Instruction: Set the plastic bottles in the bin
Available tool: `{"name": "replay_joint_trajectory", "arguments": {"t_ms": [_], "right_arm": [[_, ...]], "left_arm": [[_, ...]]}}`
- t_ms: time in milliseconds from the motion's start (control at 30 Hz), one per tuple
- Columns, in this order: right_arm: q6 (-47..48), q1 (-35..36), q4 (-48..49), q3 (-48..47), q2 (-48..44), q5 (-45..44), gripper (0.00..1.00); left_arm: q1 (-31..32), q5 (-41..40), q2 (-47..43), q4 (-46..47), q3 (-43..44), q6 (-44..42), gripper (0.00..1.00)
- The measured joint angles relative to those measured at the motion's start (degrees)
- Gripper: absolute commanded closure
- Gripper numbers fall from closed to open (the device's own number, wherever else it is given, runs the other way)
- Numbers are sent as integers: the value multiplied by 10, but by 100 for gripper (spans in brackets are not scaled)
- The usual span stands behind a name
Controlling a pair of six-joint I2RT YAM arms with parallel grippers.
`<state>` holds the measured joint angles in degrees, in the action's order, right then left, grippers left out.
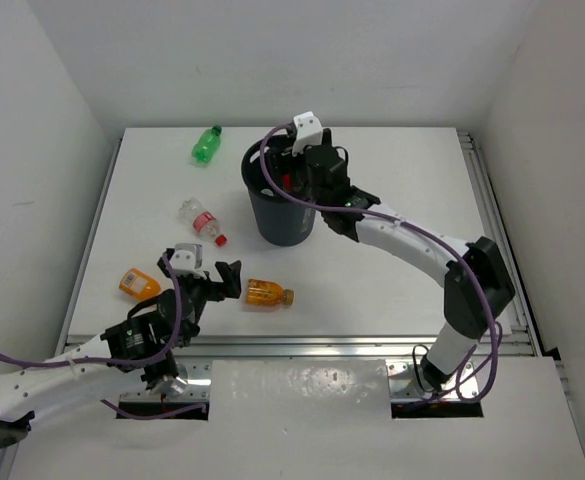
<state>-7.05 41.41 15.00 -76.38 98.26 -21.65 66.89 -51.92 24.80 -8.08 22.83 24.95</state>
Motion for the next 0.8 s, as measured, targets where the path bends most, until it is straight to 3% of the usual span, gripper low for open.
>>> {"name": "replay_joint_trajectory", "arguments": {"t_ms": [267,467,533,600,800], "right_arm": [[24,43,1,103,-135,-35,9],[11,86,-23,230,-326,89,9],[10,93,-26,273,-350,125,8],[13,107,-31,309,-347,152,6],[38,153,-70,350,-220,217,4]], "left_arm": [[0,-4,0,0,0,3,0],[0,-17,0,0,0,12,0],[0,-22,-1,-1,0,14,0],[0,-26,-3,-1,0,17,0],[0,-40,-14,-15,0,32,0]]}}
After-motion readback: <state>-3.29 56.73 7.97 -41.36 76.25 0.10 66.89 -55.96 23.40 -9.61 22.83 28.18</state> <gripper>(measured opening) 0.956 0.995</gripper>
